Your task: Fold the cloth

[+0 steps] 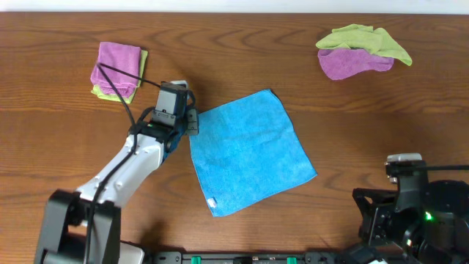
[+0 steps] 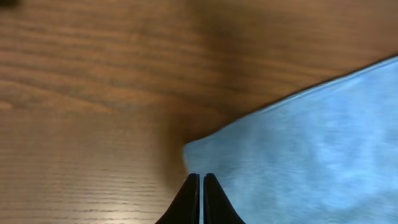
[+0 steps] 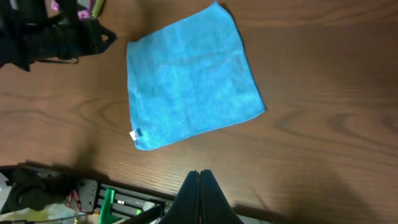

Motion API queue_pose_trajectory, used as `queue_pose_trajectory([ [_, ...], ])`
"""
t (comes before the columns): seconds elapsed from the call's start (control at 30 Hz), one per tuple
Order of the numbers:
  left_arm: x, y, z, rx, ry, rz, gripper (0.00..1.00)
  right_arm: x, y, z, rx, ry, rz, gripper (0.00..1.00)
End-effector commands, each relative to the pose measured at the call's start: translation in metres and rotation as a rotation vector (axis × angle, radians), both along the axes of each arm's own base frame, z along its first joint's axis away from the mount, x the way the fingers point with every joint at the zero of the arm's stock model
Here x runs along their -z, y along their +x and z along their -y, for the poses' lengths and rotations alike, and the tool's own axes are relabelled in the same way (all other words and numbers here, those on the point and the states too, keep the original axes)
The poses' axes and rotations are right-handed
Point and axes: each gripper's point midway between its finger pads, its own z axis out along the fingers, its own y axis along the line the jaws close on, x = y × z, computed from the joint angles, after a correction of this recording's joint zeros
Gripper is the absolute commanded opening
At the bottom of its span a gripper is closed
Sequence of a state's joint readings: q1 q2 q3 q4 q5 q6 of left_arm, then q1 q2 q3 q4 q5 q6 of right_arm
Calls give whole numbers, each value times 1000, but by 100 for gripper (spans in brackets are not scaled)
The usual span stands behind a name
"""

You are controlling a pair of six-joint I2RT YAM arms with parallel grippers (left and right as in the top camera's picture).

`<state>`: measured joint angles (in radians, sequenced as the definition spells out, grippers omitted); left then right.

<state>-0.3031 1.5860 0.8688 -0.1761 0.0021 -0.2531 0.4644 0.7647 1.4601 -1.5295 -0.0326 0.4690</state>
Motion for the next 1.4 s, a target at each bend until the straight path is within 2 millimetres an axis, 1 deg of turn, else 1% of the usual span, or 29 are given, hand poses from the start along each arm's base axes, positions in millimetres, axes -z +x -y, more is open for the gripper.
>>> queue_pose_trajectory([
  [0.0, 13, 1, -2, 10, 33, -30, 6, 3, 1, 1, -11, -20, -2, 2],
  [0.13, 23, -2, 2, 26, 15, -62, 6, 7, 1, 0, -10, -25, -11, 1],
  [0.27, 27, -3, 4, 21, 5, -75, 6, 14, 3, 0, -8, -36, -27, 2],
  [0.37, 30, -4, 10, 38, -27, -88, 6, 19, 5, -1, -8, -40, -35, 2],
  [0.47, 36, -5, 14, 39, -50, -105, 6, 18, 6, -2, -8, -36, -28, 2],
  [0.63, 52, -7, 20, 44, -78, -146, 5, 18, 6, -2, -8, -36, -28, 2],
  [0.8, 62, -5, 21, 34, -85, -155, 5, 18, 6, -2, -9, -36, -27, 2],
  [1.03, 69, 4, 22, 33, -80, -129, 5, 18, 7, -2, -8, -36, -27, 2],
  [1.13, 73, 10, 16, 20, -40, -123, 6, 18, 7, -1, -5, -40, -25, 2],
  [1.2, 76, 15, 17, 41, -20, -122, 6, 18, 8, 1, 4, -48, -21, 2],
  [1.3, 76, 25, 21, 66, -14, -119, 6, 17, 10, 2, 12, -54, -14, 2],
  [1.37, 74, 37, 25, 82, -7, -115, 5, 16, 11, 2, 12, -51, -7, 2],
])
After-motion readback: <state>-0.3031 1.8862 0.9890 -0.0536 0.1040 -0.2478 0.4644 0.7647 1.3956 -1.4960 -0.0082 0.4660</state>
